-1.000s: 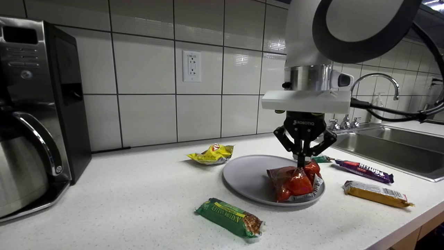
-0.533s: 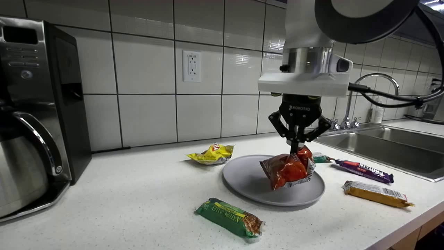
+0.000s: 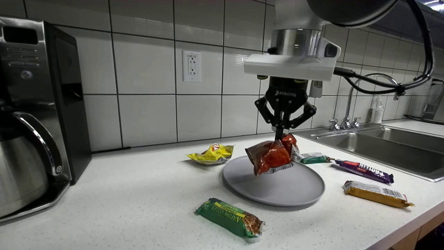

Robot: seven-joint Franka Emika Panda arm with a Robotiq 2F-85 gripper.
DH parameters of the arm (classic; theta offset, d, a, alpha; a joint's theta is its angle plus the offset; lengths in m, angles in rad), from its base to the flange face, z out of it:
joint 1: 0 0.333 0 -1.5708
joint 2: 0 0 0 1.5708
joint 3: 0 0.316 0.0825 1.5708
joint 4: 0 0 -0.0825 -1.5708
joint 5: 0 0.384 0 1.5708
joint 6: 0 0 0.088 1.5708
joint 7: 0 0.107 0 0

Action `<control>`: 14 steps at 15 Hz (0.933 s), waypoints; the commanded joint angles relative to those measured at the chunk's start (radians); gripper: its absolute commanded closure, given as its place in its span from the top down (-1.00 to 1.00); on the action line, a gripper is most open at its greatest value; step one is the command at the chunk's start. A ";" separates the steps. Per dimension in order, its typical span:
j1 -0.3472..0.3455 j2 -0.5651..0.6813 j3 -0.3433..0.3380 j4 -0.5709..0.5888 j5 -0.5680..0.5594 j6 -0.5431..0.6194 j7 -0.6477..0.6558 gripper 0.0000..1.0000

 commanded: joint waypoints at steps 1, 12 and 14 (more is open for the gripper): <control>-0.018 0.042 0.034 0.074 -0.009 -0.008 -0.005 -1.00; 0.018 0.179 0.041 0.251 -0.003 -0.028 -0.042 -1.00; 0.034 0.203 0.043 0.281 0.001 -0.032 -0.057 -1.00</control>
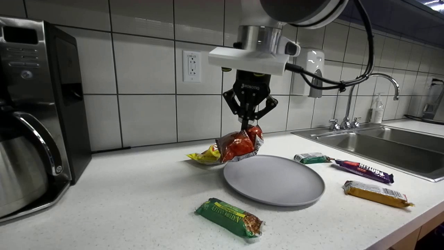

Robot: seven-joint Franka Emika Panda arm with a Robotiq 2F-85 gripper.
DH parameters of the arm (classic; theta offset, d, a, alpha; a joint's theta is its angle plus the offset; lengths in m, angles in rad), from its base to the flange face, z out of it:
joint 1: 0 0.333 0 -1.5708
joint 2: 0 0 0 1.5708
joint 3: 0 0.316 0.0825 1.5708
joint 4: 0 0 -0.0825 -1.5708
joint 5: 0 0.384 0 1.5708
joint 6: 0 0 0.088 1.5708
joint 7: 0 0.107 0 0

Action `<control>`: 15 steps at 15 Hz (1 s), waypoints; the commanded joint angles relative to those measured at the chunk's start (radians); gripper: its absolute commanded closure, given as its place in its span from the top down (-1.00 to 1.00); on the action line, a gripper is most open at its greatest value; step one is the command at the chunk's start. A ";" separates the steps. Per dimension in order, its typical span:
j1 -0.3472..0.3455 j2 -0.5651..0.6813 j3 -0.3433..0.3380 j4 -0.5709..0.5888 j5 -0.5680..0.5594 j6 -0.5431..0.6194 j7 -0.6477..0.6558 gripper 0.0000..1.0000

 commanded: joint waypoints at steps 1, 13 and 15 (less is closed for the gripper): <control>0.023 0.055 0.013 0.084 0.003 -0.033 -0.041 -1.00; 0.084 0.215 0.010 0.228 0.046 -0.026 -0.148 -1.00; 0.087 0.244 0.008 0.252 0.057 -0.026 -0.170 -1.00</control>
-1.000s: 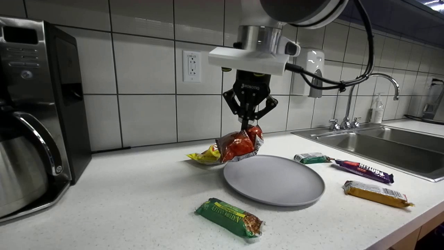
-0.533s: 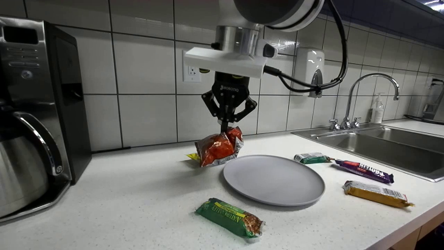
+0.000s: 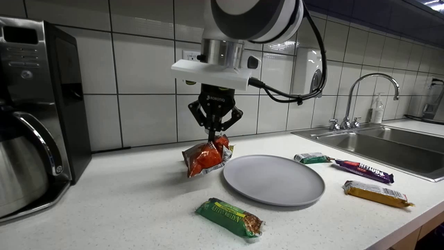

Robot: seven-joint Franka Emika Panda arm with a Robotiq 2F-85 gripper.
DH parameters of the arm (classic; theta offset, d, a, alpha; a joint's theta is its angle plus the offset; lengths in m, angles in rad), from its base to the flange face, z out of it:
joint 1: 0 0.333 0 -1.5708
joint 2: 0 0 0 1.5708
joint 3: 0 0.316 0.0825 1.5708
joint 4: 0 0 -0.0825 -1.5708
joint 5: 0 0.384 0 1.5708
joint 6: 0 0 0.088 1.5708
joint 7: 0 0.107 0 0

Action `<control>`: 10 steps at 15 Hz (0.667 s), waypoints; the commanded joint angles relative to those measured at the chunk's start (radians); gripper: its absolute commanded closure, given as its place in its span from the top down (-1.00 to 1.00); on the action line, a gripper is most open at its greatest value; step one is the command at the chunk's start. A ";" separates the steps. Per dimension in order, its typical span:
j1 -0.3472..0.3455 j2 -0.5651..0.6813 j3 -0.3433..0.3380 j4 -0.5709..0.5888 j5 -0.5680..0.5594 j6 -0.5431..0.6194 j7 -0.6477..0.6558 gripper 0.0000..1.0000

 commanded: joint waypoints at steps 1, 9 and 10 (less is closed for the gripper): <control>0.009 0.062 -0.002 0.076 0.042 -0.026 -0.065 -1.00; 0.026 0.153 -0.012 0.143 0.103 -0.030 -0.152 -1.00; 0.027 0.162 -0.014 0.150 0.107 -0.031 -0.158 -1.00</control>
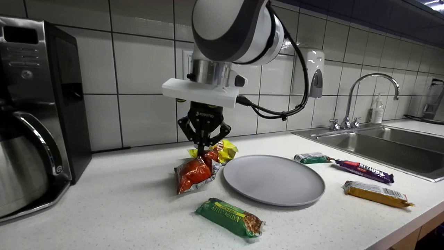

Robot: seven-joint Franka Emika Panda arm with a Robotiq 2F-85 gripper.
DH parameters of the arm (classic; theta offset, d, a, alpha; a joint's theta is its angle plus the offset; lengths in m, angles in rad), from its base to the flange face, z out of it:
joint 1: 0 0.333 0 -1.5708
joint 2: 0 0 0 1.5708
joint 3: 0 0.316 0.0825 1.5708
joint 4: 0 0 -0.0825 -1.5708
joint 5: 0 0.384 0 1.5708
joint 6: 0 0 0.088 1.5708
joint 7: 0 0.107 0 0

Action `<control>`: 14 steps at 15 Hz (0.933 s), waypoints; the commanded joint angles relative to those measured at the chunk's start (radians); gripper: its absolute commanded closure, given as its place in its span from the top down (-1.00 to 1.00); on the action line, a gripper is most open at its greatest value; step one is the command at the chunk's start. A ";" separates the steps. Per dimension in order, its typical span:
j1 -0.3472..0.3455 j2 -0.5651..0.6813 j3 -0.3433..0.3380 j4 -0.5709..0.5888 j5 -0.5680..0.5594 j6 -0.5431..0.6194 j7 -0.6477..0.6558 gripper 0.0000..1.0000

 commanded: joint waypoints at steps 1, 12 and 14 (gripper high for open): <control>0.014 0.040 -0.015 0.063 0.032 -0.031 -0.051 -1.00; 0.012 -0.065 0.014 0.003 0.113 -0.064 -0.211 0.57; 0.015 -0.115 0.022 -0.026 0.125 -0.080 -0.244 0.87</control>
